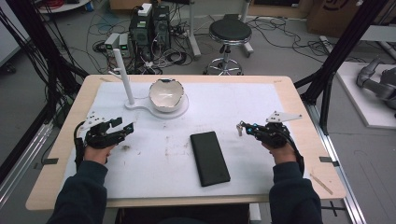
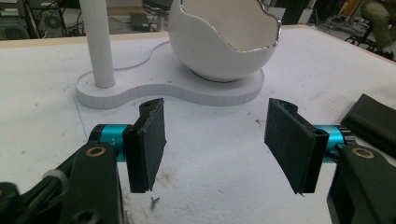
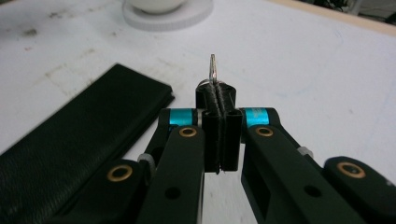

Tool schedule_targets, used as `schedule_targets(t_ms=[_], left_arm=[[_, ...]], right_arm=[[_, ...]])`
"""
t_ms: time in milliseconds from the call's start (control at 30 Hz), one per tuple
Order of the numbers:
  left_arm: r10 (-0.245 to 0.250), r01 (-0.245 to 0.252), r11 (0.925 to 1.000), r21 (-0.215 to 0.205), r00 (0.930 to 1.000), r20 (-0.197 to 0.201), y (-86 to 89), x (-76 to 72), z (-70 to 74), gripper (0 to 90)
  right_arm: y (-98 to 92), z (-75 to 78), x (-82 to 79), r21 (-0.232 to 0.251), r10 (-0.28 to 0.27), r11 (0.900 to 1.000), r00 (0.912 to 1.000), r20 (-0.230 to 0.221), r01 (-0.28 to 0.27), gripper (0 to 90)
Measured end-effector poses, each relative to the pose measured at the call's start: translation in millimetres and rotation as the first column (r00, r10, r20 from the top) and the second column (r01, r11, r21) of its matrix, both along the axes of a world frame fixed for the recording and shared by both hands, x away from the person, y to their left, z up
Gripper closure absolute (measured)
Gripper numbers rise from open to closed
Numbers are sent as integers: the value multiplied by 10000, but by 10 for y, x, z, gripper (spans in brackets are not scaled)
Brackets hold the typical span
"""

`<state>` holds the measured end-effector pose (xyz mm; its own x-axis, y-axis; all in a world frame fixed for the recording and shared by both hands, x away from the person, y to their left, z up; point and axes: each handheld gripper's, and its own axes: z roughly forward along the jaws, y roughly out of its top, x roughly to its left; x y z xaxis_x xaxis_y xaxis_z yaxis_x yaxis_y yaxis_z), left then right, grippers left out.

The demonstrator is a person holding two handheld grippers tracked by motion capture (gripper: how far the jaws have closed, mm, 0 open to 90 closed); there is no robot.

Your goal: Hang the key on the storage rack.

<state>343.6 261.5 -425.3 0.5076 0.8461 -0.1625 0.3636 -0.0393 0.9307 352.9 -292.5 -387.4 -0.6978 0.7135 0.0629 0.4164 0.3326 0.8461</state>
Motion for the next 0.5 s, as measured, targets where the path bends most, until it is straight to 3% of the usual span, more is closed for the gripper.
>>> schedule_targets(t_ms=[267,300,433,467,500], left_arm=[[58,-58,9999,100,10000,28,-1,9,-8,307],[56,-57,9999,120,10000,31,2,9,-9,307],[83,-83,9999,136,10000,-13,18,7,-16,307],[93,-93,9999,129,10000,-16,28,6,-17,307],[148,-148,9998,103,9999,7,48,1,-16,310]], right_arm=[[457,322,297,170,1081,9939,9928,509,-1091,900],[604,420,392,147,1355,9905,9886,651,-1367,900],[902,639,604,236,1871,9815,9776,964,-1902,900],[902,639,604,236,1871,9815,9776,964,-1902,900],[1060,750,717,266,2067,9772,9723,1087,-2107,900]])
